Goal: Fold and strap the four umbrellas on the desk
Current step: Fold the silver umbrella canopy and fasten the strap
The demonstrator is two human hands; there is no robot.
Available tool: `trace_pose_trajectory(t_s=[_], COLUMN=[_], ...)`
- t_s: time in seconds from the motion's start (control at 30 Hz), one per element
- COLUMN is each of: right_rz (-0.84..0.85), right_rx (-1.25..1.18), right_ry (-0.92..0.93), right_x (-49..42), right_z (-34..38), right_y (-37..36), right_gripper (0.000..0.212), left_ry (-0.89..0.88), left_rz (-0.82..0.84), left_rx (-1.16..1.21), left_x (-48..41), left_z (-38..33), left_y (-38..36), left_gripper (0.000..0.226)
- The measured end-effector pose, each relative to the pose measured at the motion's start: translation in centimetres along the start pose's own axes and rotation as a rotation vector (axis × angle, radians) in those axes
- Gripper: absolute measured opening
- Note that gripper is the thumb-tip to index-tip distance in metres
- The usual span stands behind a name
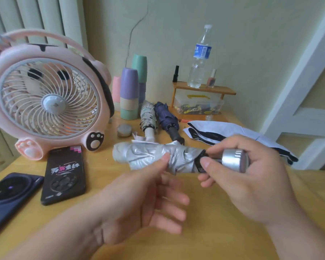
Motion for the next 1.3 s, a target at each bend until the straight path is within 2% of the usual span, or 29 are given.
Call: trace_pose_trajectory(t_s=[0.03, 0.07, 0.1, 0.13, 0.17, 0.2, 0.23, 0.27, 0.3, 0.37, 0.43, 0.6, 0.67, 0.77, 0.87, 0.97, 1.1, 1.3], right_rz=[0.063, 0.14, 0.208, 0.25, 0.268, 0.277, 0.29, 0.313, 0.345, 0.389, 0.349, 0.182, 0.132, 0.096, 0.086, 0.115, 0.238, 0.297], right_rx=[0.076, 0.157, 0.223, 0.251, 0.257, 0.258, 0.259, 0.25, 0.228, 0.19, 0.213, 0.174, 0.152, 0.09, 0.139, 0.136, 0.1, 0.081], right_ry=[-0.024, -0.049, -0.071, -0.087, -0.089, -0.077, -0.051, -0.023, -0.003, 0.019, 0.051, 0.196, 0.284, 0.369, 0.395, 0.383, 0.377, 0.34], right_x=[-1.2, -2.2, -3.1, -4.0, -4.7, -5.2, -5.4, -5.5, -5.4, -5.0, -4.9, -5.6, -5.9, -6.2, -6.7, -7.0, -6.9, -7.7], right_z=[1.3, 2.7, 3.9, 5.1, 6.2, 7.2, 8.0, 8.8, 9.4, 10.2, 10.5, 9.8, 9.7, 9.6, 9.0, 8.4, 8.0, 6.9], right_y=[0.5, 0.9, 1.2, 1.4, 1.4, 1.2, 0.8, 0.3, -0.3, -1.5, -2.0, -1.6, -1.5, -1.3, -0.7, -0.3, -1.0, -1.6], right_gripper=[0.018, 0.016, 0.013, 0.013, 0.014, 0.015, 0.017, 0.021, 0.026, 0.049, 0.074, 0.082, 0.08, 0.065, 0.058, 0.056, 0.055, 0.05], left_ry=[0.005, -0.084, -0.27, -0.535, -0.847, -1.081, -1.209, -1.24, -1.214, -1.159, -1.18, -1.272, -1.299, -1.212, -1.12, -1.05, -0.93, -0.935], left_rz=[0.059, 0.048, -0.056, -0.218, -0.397, -0.518, -0.551, -0.522, -0.432, -0.275, -0.279, -0.353, -0.334, -0.241, -0.174, -0.102, -0.116, -0.066], left_rx=[-0.217, -0.436, -0.627, -0.737, -0.806, -0.865, -0.906, -0.902, -0.806, -0.592, -0.51, -0.545, -0.556, -0.48, -0.438, -0.459, -0.399, -0.399], left_x=[1.2, 2.3, 3.1, 4.0, 5.0, 5.8, 6.0, 5.6, 4.9, 3.7, 3.6, 3.6, 3.3, 2.3, 1.3, 0.8, 0.6, -0.5], left_z=[-0.3, -1.0, -2.1, -3.6, -5.2, -6.2, -6.7, -7.0, -7.1, -7.1, -7.3, -7.1, -7.2, -7.1, -7.1, -6.9, -6.8, -7.6], left_y=[-0.2, -0.3, -0.2, -0.4, -0.7, -1.4, -2.3, -3.3, -4.1, -5.4, -6.2, -6.6, -6.7, -6.8, -6.9, -6.9, -6.3, -5.7], left_gripper=[0.058, 0.054, 0.053, 0.053, 0.048, 0.041, 0.042, 0.049, 0.053, 0.042, 0.027, 0.014, 0.015, 0.007, 0.021, 0.025, 0.018, 0.036])
Point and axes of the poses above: each hand's wrist, its own x-axis away from the middle knuckle, its own y-axis out of the back of the hand, z = x × y, the point moved 4 cm from there along -x, towards the middle knuckle, and after that the axes turned 10 degrees about -z, right-handed, at the moved point
